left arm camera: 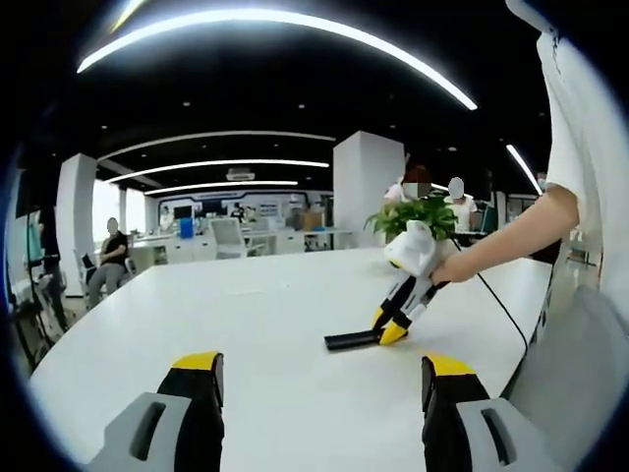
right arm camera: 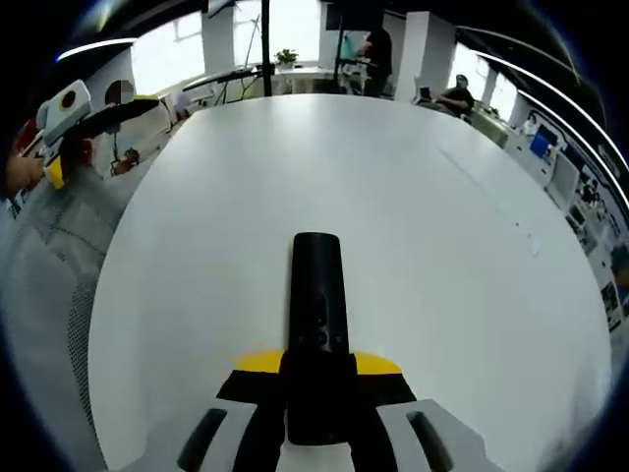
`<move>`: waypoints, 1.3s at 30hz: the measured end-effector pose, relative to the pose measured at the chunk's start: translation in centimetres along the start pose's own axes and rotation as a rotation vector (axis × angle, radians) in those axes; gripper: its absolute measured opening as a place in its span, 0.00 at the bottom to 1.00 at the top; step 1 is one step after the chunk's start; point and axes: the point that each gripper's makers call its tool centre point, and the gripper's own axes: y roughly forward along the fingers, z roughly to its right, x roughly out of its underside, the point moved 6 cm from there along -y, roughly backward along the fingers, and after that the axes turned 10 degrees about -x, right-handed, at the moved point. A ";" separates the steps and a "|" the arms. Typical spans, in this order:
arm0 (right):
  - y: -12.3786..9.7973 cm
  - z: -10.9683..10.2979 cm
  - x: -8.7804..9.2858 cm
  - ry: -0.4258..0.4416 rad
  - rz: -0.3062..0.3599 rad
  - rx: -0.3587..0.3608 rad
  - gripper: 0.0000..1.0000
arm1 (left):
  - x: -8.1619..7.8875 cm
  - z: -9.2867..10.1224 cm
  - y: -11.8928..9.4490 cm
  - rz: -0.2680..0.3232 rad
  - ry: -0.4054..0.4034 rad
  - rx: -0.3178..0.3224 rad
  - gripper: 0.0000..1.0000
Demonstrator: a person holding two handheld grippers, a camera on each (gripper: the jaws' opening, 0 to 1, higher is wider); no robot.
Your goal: Press the specified remote control buttons in sequence, fully releasing each button before pressing the next.
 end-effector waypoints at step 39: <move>-0.5 2.7 -0.2 0.065 0.033 -0.059 0.42 | 0.4 0.2 0.0 -0.026 0.015 0.019 0.83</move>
